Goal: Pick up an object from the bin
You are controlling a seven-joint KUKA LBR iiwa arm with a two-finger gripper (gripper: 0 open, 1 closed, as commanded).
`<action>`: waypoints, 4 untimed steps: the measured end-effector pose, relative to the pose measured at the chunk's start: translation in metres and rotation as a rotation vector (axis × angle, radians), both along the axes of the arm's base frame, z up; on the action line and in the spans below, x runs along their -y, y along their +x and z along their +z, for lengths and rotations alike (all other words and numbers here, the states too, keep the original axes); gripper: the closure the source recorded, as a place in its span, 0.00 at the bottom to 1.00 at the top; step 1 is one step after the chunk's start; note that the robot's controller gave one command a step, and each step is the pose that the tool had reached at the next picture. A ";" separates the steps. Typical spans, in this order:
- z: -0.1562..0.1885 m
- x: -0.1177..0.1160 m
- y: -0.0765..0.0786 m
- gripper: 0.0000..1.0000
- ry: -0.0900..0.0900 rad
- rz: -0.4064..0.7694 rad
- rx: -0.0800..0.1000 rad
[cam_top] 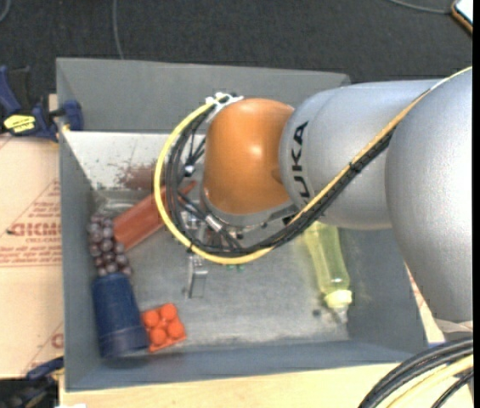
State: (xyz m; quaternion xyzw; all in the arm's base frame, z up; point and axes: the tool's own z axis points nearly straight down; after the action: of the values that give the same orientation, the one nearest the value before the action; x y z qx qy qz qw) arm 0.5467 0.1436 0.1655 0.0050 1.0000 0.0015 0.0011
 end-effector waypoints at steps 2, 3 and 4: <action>-0.052 -0.003 0.011 0.00 -0.005 0.399 0.006; -0.052 -0.023 -0.039 0.00 0.000 0.052 0.003; -0.087 -0.003 -0.050 0.00 -0.005 0.531 0.010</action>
Offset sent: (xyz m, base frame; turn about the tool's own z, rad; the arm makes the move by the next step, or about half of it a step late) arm 0.0112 0.0001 -0.0557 -0.4005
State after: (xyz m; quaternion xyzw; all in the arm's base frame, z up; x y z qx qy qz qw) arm 0.4963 0.1471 0.0789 -0.2576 0.9662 -0.0006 0.0054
